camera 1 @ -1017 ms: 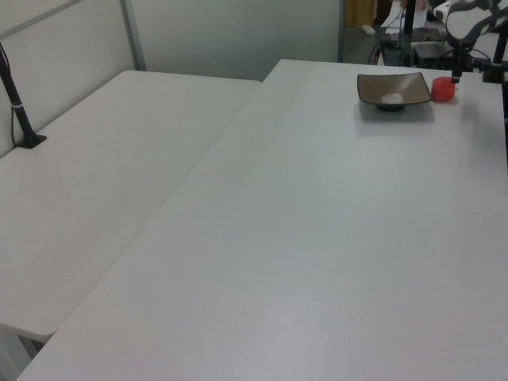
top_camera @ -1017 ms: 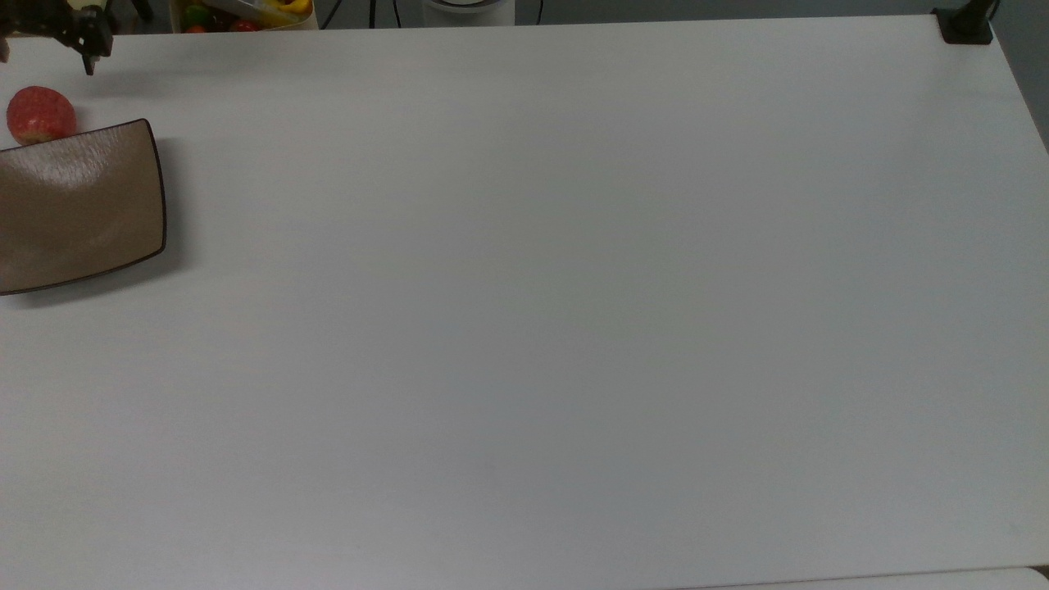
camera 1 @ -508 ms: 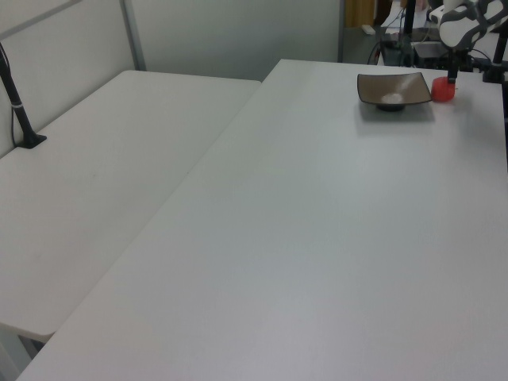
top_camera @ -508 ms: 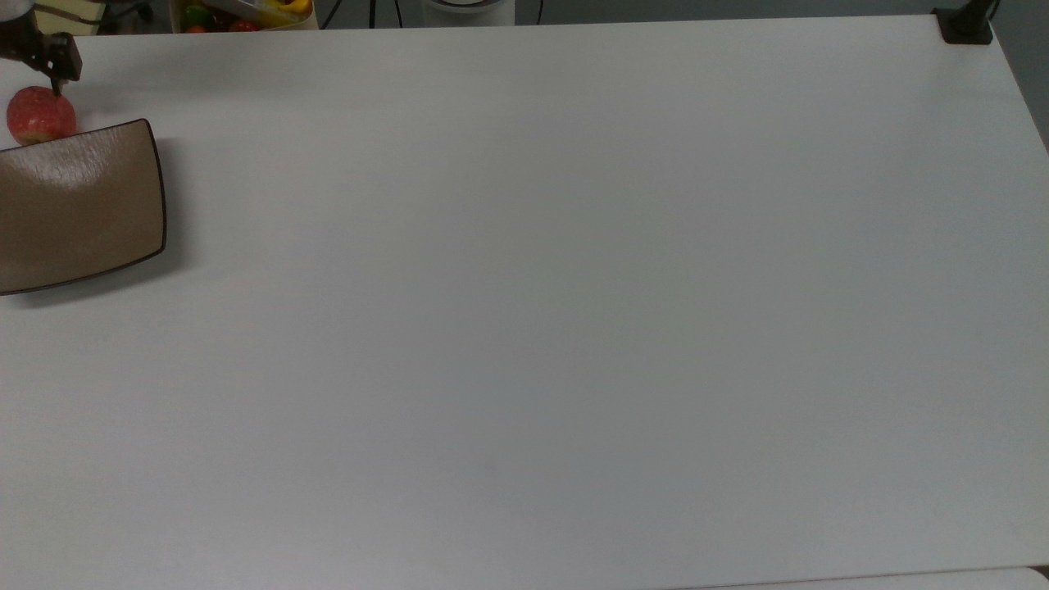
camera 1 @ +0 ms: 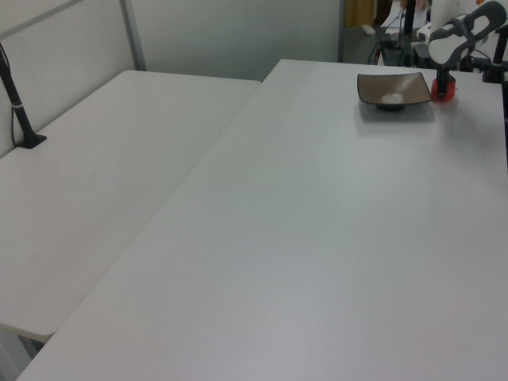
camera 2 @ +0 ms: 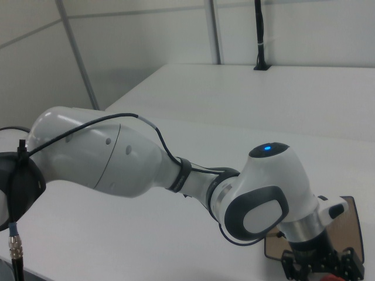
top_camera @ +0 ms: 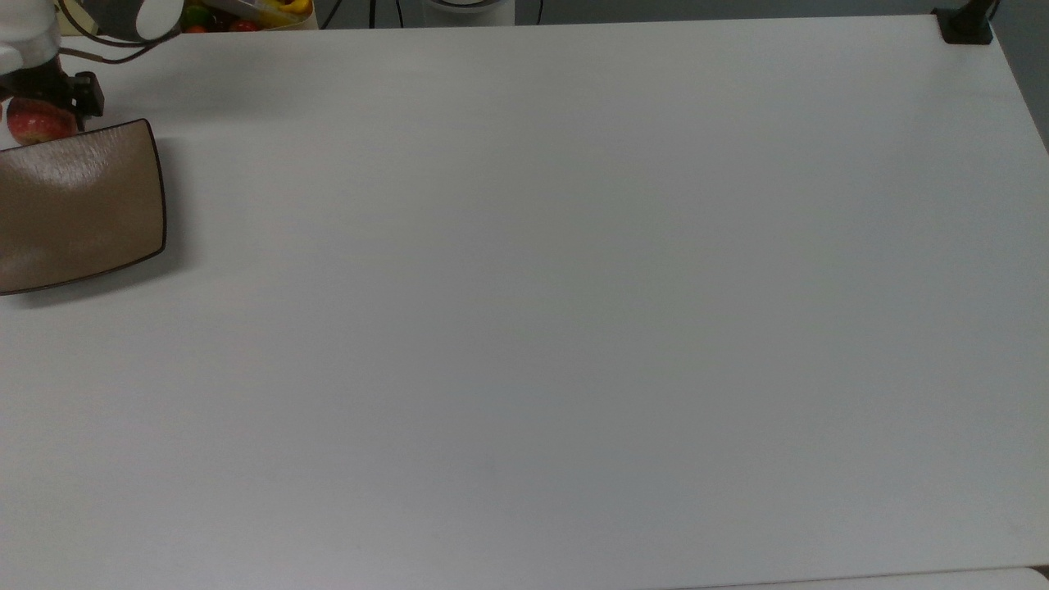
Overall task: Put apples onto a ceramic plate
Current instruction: 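Lift the apple and lower it onto the center of the plate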
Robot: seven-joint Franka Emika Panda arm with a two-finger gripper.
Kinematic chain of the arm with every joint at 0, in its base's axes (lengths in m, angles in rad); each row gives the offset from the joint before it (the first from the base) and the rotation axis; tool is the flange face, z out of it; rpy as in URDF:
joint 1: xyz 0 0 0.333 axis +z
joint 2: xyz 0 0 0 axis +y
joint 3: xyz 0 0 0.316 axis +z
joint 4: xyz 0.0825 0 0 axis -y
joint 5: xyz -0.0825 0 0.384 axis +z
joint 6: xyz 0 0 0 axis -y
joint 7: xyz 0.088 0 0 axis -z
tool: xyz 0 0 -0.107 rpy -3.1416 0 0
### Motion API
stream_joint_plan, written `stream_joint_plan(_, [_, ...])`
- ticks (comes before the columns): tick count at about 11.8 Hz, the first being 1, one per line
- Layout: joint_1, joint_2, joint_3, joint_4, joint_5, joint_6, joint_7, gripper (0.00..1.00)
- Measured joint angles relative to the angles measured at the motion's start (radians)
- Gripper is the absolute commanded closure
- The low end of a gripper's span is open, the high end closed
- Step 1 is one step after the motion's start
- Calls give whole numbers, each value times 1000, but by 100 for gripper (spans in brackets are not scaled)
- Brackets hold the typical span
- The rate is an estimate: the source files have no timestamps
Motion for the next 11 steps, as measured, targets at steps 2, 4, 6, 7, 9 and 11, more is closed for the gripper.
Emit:
stream_joint_plan(2, [-8, 12, 8, 6, 1, 0, 0, 36])
stream_joint_plan(4, [-10, 12, 8, 12, 2, 0, 0, 36])
stream_joint_plan(6, [-12, 10, 8, 19, 3, 0, 0, 35])
stream_joint_plan(7, [-18, 3, 12, 25, 5, 0, 1, 35])
stream_joint_plan(9, [-54, -49, 46, 32, 8, -7, 1, 35])
stream_joint_plan(11, [-87, -108, 79, 36, 28, -35, 0, 32])
